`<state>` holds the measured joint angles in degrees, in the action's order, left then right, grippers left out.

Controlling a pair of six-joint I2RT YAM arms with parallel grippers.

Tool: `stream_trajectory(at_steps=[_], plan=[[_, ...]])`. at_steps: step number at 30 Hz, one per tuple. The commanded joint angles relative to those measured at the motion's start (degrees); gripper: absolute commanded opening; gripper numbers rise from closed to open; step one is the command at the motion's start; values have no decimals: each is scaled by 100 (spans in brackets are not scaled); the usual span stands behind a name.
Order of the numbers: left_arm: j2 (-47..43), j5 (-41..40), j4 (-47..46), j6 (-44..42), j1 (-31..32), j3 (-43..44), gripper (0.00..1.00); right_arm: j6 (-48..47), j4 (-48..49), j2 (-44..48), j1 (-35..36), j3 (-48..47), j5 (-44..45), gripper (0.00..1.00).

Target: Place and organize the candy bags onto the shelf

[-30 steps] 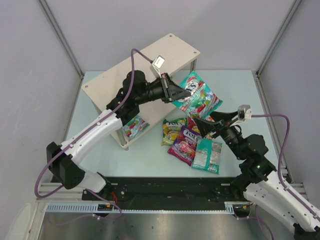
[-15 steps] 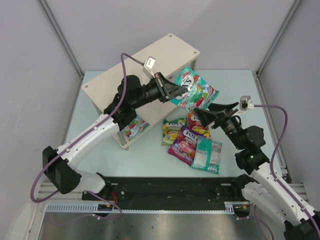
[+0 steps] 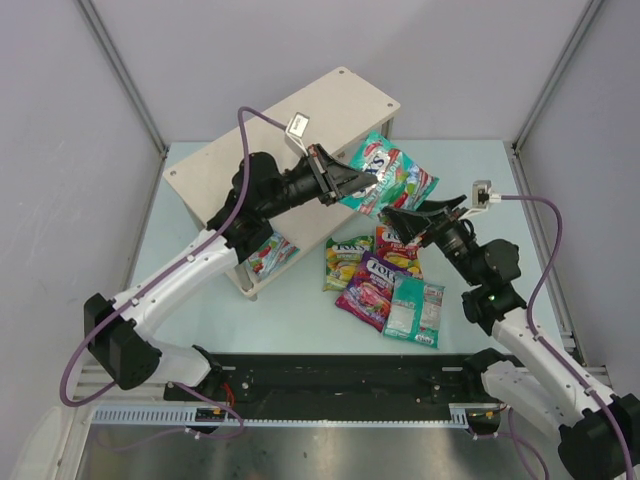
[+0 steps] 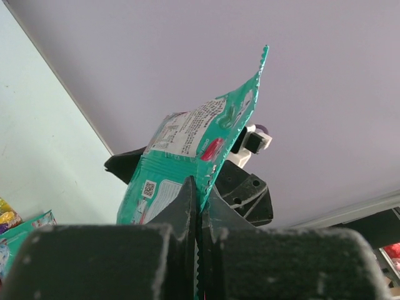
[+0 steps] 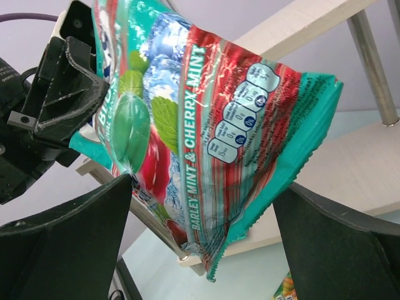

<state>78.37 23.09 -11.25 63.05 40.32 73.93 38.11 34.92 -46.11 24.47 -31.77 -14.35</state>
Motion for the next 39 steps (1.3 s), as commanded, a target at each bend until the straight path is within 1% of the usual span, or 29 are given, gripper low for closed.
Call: stream_trajectory(at_steps=[1,2,4,5,6,8,9,12,13,15,16,17,18,19,20,21,22,23,25,26,28,29,31,33,34,37,38,39], plan=[[-287,143,-475,199,-15,113,0,144,507,-91,-39,-31,-173,96],[-278,143,-484,199,-15,95,0,170,542,-118,-47,-31,-200,95],[-270,125,-484,199,-15,69,0,258,718,-135,-74,-22,-278,86],[-261,117,-484,191,-15,43,0,293,762,-127,-83,-31,-288,79],[-252,99,-501,190,-15,25,0,337,823,-109,-109,-31,-296,65],[-243,64,-528,190,-24,-28,0,425,824,-74,-135,-31,-323,52],[-252,38,-545,182,-24,-45,0,452,798,-22,-161,-31,-314,37],[-243,3,-511,129,-24,-63,0,531,640,154,-214,-31,-270,20],[-252,-32,-493,112,-24,-63,0,540,604,198,-232,-31,-270,17],[-234,-42,-449,68,-41,-72,0,601,525,277,-249,-31,-279,6],[-226,-50,-449,59,-50,-81,5,627,508,339,-284,-31,-279,4],[-234,-76,-449,6,-50,-98,12,697,481,374,-311,-31,-288,2],[-234,-103,-423,-29,-67,-98,22,724,472,392,-329,-31,-323,0],[-252,-155,-361,-81,-94,-81,48,759,455,444,-355,-22,-340,0],[-252,-191,-291,-178,-120,-28,57,803,420,471,-407,-31,-367,0],[-269,-208,-151,-240,-138,16,72,856,385,497,-425,-31,-402,0],[-278,-252,-37,-318,-199,68,94,891,341,532,-443,-31,-402,0],[-287,-340,208,-502,-234,225,100,891,227,594,-460,-31,-393,0],[-340,-454,473,-722,-313,437,100,891,51,673,-469,-31,-253,0],[-357,-620,822,-1002,-331,708,100,900,-176,743,-469,-31,-183,0],[-427,-814,1106,-1320,-384,1017,100,883,-588,796,-461,-31,45,0],[-454,-1120,1620,-1695,-384,1349,100,883,-765,866,-469,-31,142,0],[-577,-1368,1906,-2014,-384,1606,100,891,-1291,919,-452,-31,493,0],[-656,-1631,2196,-2419,-375,1896,100,900,-1592,963,-399,-22,844,0],[-726,-1685,2275,-2524,-384,1984,100,918,-1846,946,-364,-31,968,0],[-797,-1738,2565,-3068,-384,2292,100,1022,-2172,832,-162,-31,1434,0],[-797,-1755,2775,-3183,-384,2440,100,1032,-2208,779,-92,-31,1713,0],[-805,-1790,2890,-3306,-384,2511,100,1032,-2208,631,-4,-40,1794,0]])
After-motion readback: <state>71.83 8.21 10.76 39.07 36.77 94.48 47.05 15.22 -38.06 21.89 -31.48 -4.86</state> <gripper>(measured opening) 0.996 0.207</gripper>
